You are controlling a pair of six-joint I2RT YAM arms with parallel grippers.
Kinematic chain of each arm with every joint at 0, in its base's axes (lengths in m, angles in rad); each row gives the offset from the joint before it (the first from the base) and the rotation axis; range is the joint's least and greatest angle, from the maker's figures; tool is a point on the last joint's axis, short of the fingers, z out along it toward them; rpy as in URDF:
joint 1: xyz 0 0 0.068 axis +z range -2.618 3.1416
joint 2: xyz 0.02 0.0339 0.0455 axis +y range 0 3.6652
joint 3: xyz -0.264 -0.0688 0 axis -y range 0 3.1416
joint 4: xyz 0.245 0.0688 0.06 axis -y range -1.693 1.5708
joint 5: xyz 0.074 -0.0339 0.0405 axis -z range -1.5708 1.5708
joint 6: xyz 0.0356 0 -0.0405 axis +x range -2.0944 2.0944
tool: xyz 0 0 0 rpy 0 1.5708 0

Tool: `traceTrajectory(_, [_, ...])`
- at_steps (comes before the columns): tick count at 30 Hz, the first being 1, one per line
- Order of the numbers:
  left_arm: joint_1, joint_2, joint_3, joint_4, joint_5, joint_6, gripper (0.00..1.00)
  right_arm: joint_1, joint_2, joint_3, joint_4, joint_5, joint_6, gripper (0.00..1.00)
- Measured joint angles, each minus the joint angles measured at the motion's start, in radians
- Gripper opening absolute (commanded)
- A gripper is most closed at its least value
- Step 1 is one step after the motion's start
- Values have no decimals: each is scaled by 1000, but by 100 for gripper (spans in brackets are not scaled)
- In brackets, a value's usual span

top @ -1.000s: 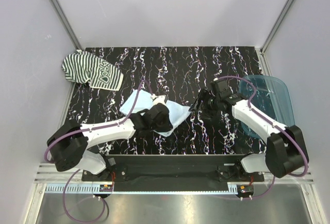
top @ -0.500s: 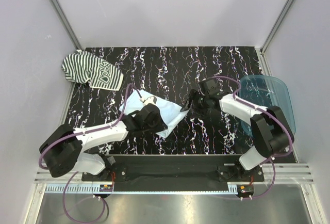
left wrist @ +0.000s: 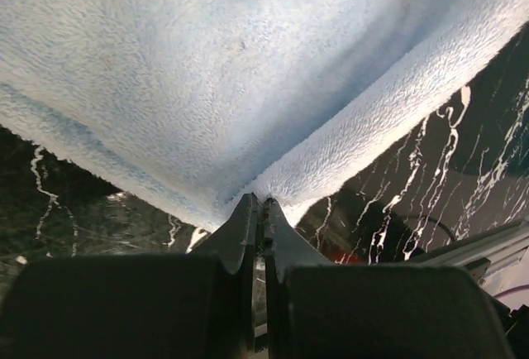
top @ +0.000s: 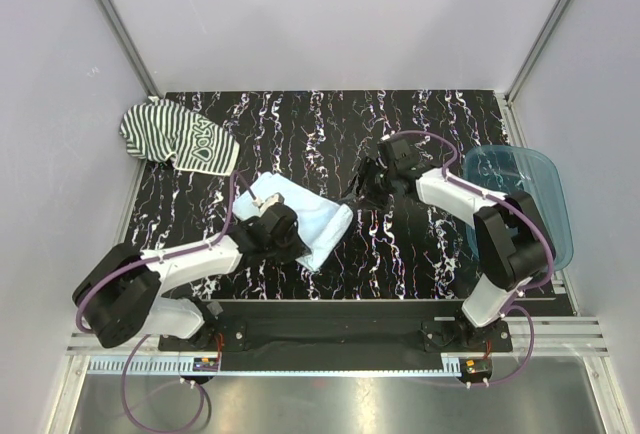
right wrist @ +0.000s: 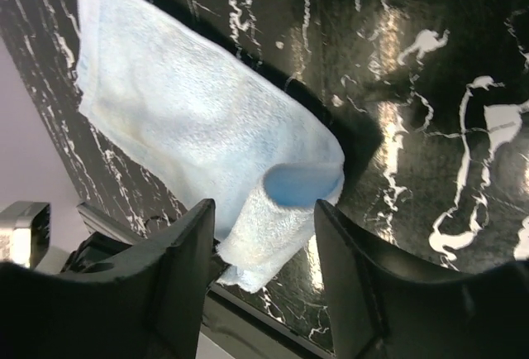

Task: Roll the towels
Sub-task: Roll the towel

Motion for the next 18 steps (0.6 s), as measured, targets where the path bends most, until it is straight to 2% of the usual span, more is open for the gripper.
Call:
traceTrajectory(5, [30, 23, -16, 2, 21, -9, 0, 0, -18, -44, 117, -56, -4, 36])
traceTrajectory(6, [34, 31, -16, 4, 25, -10, 0, 2, -25, -63, 149, -77, -2, 29])
traceTrajectory(9, [43, 54, -16, 22, 34, -10, 0, 11, -32, -121, 246, -127, 11, 22])
traceTrajectory(18, [51, 90, -13, 69, 56, 2, 0, 119, 14, -174, 446, -214, 46, 19])
